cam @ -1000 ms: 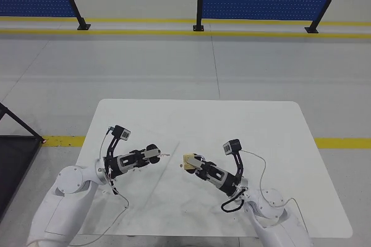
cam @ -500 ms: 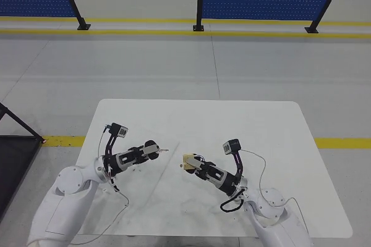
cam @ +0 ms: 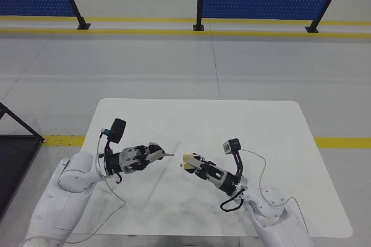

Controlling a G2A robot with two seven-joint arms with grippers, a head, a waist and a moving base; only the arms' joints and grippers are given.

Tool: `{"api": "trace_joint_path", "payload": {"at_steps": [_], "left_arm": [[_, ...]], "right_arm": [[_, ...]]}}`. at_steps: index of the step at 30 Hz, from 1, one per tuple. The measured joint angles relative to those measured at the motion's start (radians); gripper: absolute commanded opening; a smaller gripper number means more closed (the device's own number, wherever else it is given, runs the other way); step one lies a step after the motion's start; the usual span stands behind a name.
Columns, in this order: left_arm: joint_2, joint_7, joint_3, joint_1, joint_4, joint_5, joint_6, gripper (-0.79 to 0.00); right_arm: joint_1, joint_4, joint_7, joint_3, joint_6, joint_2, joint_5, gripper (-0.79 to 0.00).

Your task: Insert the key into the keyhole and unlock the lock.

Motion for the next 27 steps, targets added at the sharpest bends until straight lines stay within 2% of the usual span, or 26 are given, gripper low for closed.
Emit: {"api": "trace_joint_path", "payload": {"at_steps": [5,10,21,24,27], "left_arm": [[0.008,0.119,0.011,-0.017,-0.027,0.185,0.001,-0.785],[0.025,0.329,0.036,-0.034,-0.028,0.364,0.001,-0.785],[0.024,0.314,0.035,-0.034,-0.027,0.353,0.002,-0.785],[0.023,0.344,0.022,-0.030,-0.011,0.415,0.025,-0.785],[0.024,0.390,0.009,-0.023,0.019,0.431,0.002,-0.785]], "right_arm": [[0.000,0.000,0.000,0.000,0.000,0.000,0.000,-0.785],[0.000,0.000,0.000,0.000,0.000,0.000,0.000,-0.785],[0.000,0.000,0.000,0.000,0.000,0.000,0.000,-0.785],[0.000,0.000,0.000,0.000,0.000,0.000,0.000,-0.785],[0.000,0.000,0.000,0.000,0.000,0.000,0.000,-0.785]]}}
